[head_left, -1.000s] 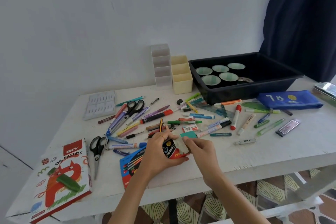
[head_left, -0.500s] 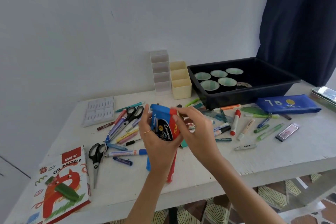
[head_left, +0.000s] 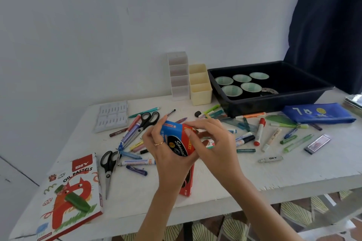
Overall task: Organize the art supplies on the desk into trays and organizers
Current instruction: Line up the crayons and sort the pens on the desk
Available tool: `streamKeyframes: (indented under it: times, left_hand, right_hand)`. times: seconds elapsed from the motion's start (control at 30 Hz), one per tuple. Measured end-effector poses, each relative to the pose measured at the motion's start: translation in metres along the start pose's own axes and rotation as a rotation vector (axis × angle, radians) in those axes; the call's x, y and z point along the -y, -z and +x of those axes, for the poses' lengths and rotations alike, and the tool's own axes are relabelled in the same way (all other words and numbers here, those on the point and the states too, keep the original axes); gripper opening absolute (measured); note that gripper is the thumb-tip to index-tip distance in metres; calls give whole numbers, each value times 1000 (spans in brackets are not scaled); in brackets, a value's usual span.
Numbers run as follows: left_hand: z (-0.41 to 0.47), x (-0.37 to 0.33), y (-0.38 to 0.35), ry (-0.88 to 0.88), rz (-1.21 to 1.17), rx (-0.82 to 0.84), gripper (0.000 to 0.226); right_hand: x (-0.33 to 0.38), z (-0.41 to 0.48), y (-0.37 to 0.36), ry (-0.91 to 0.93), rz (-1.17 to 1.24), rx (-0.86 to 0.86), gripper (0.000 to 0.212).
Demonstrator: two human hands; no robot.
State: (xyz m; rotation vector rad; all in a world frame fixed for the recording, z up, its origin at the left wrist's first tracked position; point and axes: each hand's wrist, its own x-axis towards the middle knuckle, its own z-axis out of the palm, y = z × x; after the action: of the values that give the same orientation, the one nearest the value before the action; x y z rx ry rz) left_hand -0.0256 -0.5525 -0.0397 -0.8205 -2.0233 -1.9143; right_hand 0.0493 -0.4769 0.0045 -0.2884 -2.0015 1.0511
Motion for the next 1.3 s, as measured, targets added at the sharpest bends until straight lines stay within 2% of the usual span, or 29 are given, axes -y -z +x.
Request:
streamKeyframes:
  times: [0.1,0.43,0.6,0.7,0.77,0.83,0.93,1.0,1.1,1.17,1.3]
  left_hand:
    - [1,-3,2,-1,-12,5,92]
    - [-2,-4,3,-37,65,12,95]
    - [-1,-4,6,-32,42,40,94]
    - [1,-6,14,-48,9,147,83]
    - [2,-10,20,8,-160,232,60]
    - [7,-12,24,103,-330,228,42]
    - [18,-10,24,168,-379,209,29]
    - [19,-13,22,194,-471,203,17]
    - [15,-19,20,164,-547,161,14]
    - [13,-21,18,157,-560,122,14]
    - [11,-21,19,131,-522,74,15]
  right_hand:
    - [3,0,0,-73,44,34,17]
    - [21,12,7,-655,539,108,14]
    - [26,16,8,-737,581,155,13]
    - [26,17,8,-767,579,150,12]
    - [26,17,8,-750,552,143,11]
    - [26,15,9,-712,511,153,11]
    - [28,9,8,-601,347,182,16]
    - [29,4,4,-455,198,169,22]
    - [32,-1,-1,-180,-45,107,22]
    - [33,-5,-3,-88,-99,74,21]
    - [36,-7,-6,-165,-10,92,20]
